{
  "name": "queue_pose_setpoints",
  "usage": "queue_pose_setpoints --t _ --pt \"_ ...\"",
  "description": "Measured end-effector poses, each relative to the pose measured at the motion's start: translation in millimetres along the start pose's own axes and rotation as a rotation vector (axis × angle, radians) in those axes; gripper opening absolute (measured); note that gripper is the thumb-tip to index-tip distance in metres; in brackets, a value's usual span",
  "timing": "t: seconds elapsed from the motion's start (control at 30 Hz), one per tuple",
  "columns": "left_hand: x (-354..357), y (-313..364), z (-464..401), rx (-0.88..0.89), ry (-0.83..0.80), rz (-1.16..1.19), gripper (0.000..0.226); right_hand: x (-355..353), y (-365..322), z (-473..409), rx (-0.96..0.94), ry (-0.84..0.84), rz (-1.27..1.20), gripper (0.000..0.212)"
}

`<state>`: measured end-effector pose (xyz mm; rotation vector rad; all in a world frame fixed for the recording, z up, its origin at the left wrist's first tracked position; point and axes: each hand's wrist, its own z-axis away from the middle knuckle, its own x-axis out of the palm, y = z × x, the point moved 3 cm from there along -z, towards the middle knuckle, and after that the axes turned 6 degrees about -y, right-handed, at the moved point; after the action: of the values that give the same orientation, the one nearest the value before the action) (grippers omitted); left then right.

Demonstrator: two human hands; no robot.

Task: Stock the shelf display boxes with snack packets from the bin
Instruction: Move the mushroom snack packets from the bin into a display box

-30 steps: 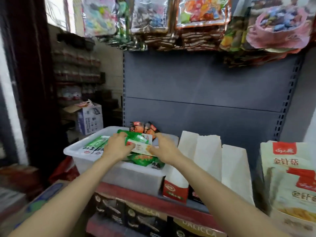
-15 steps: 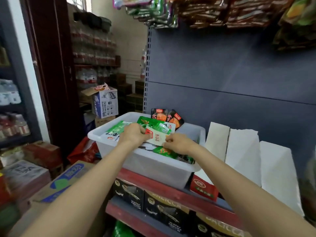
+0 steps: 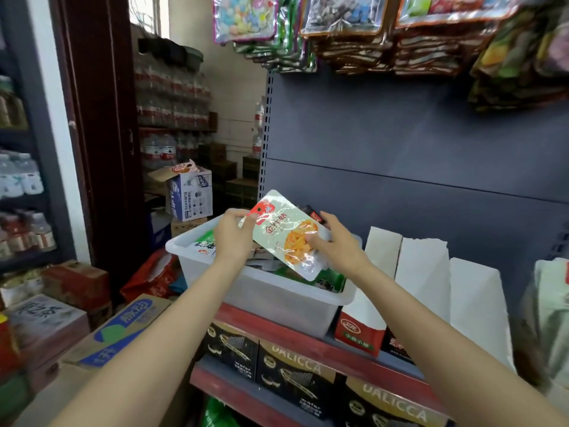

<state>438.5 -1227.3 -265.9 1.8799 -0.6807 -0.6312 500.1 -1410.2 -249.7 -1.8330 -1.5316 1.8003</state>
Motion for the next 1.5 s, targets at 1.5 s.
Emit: queue_pose_setpoints --t 1.5 --pt "291 170 191 0.493 -0.772 -0.074 0.035 -301 144 209 0.165 0.590 0.027 0.007"
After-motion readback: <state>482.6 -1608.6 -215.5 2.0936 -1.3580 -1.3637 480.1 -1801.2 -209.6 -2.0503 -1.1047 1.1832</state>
